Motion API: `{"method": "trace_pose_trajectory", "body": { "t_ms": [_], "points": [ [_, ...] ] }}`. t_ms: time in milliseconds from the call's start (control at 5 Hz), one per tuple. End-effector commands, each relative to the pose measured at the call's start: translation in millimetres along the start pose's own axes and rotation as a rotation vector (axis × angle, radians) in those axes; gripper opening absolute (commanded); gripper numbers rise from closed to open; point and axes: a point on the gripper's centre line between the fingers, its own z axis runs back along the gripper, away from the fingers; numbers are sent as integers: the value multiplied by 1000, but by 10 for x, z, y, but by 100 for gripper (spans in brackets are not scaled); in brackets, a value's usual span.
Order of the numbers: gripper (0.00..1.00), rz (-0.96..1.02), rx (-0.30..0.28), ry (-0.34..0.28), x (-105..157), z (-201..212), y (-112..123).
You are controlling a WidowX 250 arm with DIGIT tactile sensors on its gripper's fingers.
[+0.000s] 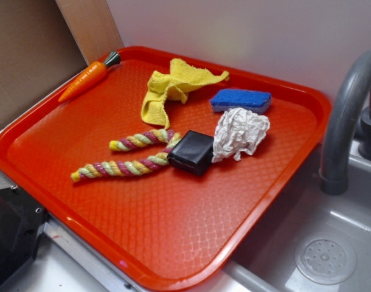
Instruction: Grab the yellow cloth.
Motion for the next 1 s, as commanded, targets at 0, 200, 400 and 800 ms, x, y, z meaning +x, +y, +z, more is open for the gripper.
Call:
{"method": "trace_pose_trajectory", "body": {
  "t_ms": [0,200,400,800],
  "points": [
    [100,0,0,0,0,0,0],
    [100,183,19,43,449,-529,150],
    [100,200,17,-76,980,-718,255],
    [100,22,-58,-185,1917,-1474,145]
  ]
}}
